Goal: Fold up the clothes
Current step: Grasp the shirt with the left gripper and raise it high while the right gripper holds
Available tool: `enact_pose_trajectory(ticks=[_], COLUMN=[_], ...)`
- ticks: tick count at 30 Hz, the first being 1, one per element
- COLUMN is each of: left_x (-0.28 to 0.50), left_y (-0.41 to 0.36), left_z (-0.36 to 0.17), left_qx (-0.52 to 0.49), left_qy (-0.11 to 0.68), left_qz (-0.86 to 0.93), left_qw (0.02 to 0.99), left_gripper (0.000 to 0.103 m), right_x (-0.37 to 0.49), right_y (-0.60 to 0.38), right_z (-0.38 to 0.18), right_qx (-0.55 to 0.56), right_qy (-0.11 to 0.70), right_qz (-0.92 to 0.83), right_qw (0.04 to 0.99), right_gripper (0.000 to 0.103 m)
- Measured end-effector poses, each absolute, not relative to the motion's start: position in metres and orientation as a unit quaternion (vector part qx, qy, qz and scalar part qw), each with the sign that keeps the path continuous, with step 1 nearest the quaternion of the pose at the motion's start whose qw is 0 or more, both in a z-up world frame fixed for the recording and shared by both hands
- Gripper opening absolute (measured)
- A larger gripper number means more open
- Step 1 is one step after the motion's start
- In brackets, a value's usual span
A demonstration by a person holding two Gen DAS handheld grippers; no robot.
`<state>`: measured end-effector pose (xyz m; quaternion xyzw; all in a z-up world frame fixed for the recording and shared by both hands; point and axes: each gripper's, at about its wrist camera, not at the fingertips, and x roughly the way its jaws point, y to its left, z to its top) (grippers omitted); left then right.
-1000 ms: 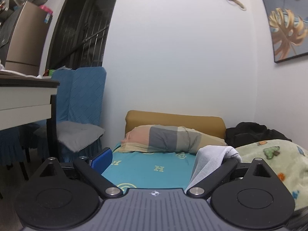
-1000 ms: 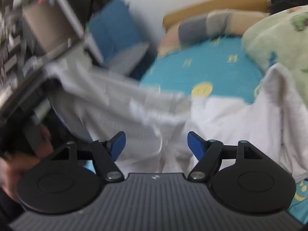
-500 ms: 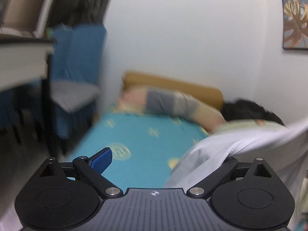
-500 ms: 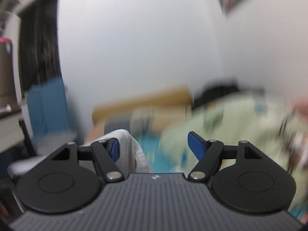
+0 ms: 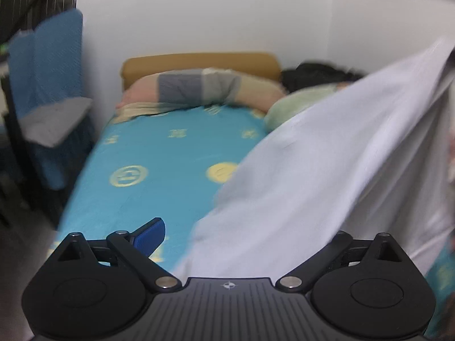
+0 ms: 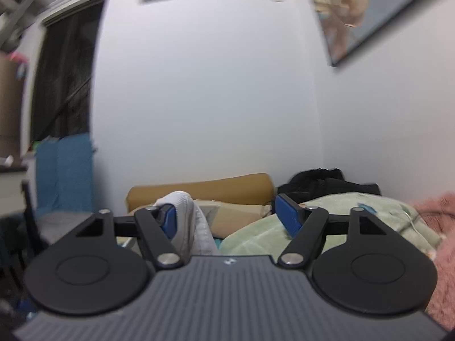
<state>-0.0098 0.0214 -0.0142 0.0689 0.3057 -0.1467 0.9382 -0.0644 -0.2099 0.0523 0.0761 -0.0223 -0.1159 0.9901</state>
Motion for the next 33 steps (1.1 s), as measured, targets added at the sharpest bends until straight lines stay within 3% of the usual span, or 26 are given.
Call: enact_pose_trajectory(ticks=[4, 11, 15, 25, 29, 33], left_x=[-0.015, -0.043, -0.074, -0.176, -0.207, -0.211], left_y=[0.039, 0.073, 0.079, 0.053, 0.051, 0.059], left_z=[0.002, 0.074, 0.152, 0.386, 0.442, 0.457], left_qx=[0.02, -0.068, -0.097, -0.068, -0.06, -0.074], left_qy=[0.269, 0.114, 0.028, -0.187, -0.229, -0.226], left_qz=[-0.102, 0.007, 0.008, -0.033, -0.049, -0.066], left_qw=[0.958, 0.991, 0.995, 0.979, 0.97, 0.969], left_gripper=[0.101, 0.1, 0.1, 0.102, 0.103, 0.103], right_x=[-0.052, -0.047, -0.081, -0.177, -0.21, -0.221], right_y=[-0.229, -0.223, -0.214, -0.226, -0.236, -0.238], right_z=[0.047, 0.057, 0.122, 0.354, 0.41, 0.428], right_qx=[0.1, 0.089, 0.07, 0.029, 0.034, 0.03], right_qy=[0.009, 0.042, -0.024, -0.188, -0.215, -0.212], right_qz=[-0.126, -0.088, -0.06, -0.048, -0.034, -0.018], right_qw=[0.987, 0.991, 0.995, 0.981, 0.975, 0.977], right_gripper=[0.074, 0.073, 0.073, 0.073, 0.073, 0.074])
